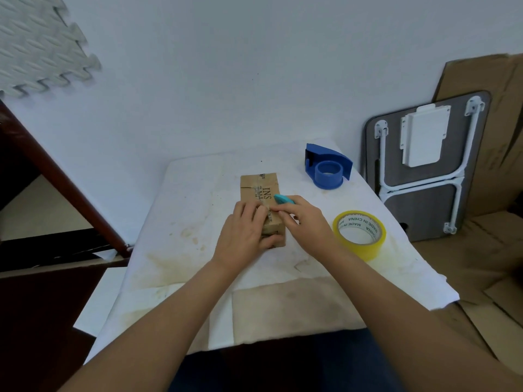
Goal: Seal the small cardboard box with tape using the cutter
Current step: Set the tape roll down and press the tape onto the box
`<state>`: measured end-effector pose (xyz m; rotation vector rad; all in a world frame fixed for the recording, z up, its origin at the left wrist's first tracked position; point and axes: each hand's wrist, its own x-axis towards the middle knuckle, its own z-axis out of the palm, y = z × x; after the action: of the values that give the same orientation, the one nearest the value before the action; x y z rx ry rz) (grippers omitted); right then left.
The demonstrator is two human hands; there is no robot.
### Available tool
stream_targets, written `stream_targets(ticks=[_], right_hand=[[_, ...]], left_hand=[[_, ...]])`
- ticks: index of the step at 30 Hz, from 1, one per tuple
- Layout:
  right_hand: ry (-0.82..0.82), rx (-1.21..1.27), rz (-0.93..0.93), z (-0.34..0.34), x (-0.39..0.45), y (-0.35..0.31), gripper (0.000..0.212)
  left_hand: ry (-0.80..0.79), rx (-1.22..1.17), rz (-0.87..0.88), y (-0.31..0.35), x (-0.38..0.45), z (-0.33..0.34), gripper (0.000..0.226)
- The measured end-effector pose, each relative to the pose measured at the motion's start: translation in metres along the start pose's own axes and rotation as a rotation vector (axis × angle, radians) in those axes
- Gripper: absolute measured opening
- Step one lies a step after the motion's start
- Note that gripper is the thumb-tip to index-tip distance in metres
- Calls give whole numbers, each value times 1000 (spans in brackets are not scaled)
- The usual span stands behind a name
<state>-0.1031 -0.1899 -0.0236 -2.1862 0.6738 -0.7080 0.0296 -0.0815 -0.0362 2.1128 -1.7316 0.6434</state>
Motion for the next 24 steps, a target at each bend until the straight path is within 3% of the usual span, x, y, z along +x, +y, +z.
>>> stream_targets(ticks=[6,12,21,24], right_hand=[[-15,-19,2,-2,0,-1,26],[-39,-23,14,-2,-1,-3,28],[-62,-97,7,-5,-3,-8,29],[-70,-110,6,-6,-3,-9,29]], left_hand=[[-115,68,152,-12,-3,-4,63],[-106,12,211,-18,-13,-20,45],[-108,-74,103,-19,-23,-33,50],[-115,-26,138,-24,-12,-40,46]])
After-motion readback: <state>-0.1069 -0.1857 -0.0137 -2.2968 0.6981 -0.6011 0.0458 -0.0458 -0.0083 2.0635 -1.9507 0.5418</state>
